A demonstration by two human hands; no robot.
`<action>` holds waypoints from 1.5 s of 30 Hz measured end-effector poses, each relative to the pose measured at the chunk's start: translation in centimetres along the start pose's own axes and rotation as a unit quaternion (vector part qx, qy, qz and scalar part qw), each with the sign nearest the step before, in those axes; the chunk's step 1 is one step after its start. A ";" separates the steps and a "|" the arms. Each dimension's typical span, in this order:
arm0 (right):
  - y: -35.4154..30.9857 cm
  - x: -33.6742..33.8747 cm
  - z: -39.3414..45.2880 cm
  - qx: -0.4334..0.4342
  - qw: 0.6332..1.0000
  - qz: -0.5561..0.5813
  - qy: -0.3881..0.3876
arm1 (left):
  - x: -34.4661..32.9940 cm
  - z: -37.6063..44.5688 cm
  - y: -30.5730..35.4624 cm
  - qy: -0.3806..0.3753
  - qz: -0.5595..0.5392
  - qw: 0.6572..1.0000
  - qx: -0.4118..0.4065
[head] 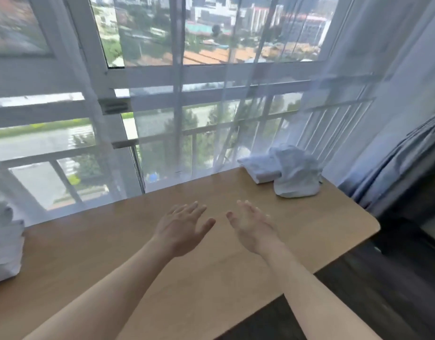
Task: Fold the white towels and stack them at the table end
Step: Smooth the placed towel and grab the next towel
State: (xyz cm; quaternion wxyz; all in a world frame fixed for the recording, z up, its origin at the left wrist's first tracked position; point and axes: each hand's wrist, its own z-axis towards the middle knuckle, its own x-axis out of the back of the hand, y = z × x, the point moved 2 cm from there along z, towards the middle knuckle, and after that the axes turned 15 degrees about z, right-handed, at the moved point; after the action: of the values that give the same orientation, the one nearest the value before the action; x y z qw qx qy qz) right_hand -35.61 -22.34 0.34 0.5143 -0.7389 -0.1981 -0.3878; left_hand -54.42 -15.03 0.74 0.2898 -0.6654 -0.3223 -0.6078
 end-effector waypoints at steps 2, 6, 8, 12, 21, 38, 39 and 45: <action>1.8 1.4 1.8 -0.001 1.000 0.005 0.008 | -0.1 2.6 1.4 0.006 0.004 1.000 -0.006; 5.5 3.1 5.1 -0.022 1.000 -0.005 0.000 | -1.4 8.8 3.9 0.008 0.004 1.000 -0.025; 7.7 3.9 6.7 -0.039 0.999 -0.024 -0.011 | -2.3 12.5 5.5 0.001 -0.001 0.999 -0.039; 12.6 6.7 10.1 -0.074 0.995 -0.057 -0.023 | -4.1 18.2 9.5 -0.026 -0.021 0.997 -0.063; 19.8 12.1 18.6 -0.107 0.994 -0.013 -0.001 | -6.0 26.6 15.4 -0.058 -0.023 0.993 -0.096; 31.5 17.6 40.6 0.032 0.999 0.018 0.003 | -14.5 43.0 31.0 -0.115 -0.052 0.992 0.012; 31.7 17.4 41.2 0.031 0.999 0.001 0.018 | -14.7 43.2 31.1 -0.103 -0.050 0.993 0.021; 30.9 15.8 43.7 0.002 0.991 -0.101 0.090 | -15.5 42.9 31.0 -0.094 -0.049 0.994 0.015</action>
State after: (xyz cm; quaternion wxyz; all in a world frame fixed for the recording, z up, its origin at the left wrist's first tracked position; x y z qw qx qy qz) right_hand 11.73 3.82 -13.61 0.4897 -0.6762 -0.2255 -0.5021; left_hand -4.35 -2.21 -18.52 0.2379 -0.6988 -0.3892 -0.5511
